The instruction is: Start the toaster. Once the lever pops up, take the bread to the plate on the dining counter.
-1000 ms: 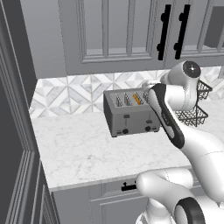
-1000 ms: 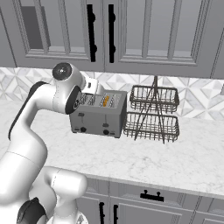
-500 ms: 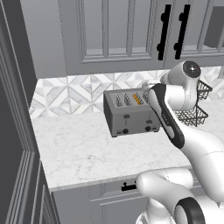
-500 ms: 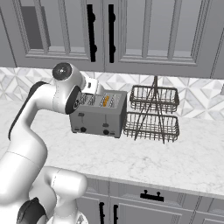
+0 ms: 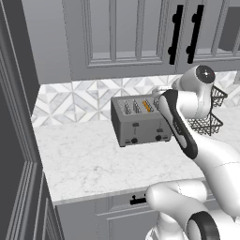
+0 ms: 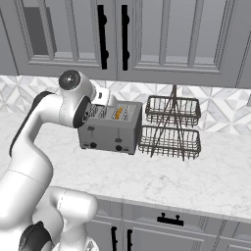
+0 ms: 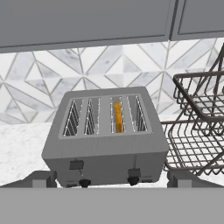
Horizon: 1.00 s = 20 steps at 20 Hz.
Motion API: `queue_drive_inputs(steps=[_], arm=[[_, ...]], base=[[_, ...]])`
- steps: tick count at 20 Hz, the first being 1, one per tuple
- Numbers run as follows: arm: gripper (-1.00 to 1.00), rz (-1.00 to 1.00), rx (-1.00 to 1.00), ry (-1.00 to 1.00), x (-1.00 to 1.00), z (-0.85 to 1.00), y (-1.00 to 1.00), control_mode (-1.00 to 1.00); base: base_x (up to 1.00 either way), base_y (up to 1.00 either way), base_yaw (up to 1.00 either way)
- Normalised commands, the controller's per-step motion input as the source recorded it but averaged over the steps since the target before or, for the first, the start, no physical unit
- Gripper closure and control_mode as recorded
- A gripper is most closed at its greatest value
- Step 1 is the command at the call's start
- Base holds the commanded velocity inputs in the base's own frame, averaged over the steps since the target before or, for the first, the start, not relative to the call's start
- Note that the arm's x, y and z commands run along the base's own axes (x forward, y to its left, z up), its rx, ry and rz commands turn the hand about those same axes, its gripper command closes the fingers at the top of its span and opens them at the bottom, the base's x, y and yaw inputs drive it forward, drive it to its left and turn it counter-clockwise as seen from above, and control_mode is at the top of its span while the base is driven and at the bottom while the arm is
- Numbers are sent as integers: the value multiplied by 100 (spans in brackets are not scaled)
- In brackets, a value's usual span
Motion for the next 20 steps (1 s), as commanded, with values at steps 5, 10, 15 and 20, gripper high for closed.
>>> queue_drive_inputs(steps=[5, 10, 15, 20], arm=[[-100, 0, 0, 0, 0, 0, 0, -100], [-100, 0, 0, 0, 0, 0, 0, -100], [-100, 0, 0, 0, 0, 0, 0, -100], [-100, 0, 0, 0, 0, 0, 0, -100]], base=[[0, 0, 0], [0, 0, 0], [0, 0, 0], [0, 0, 0]])
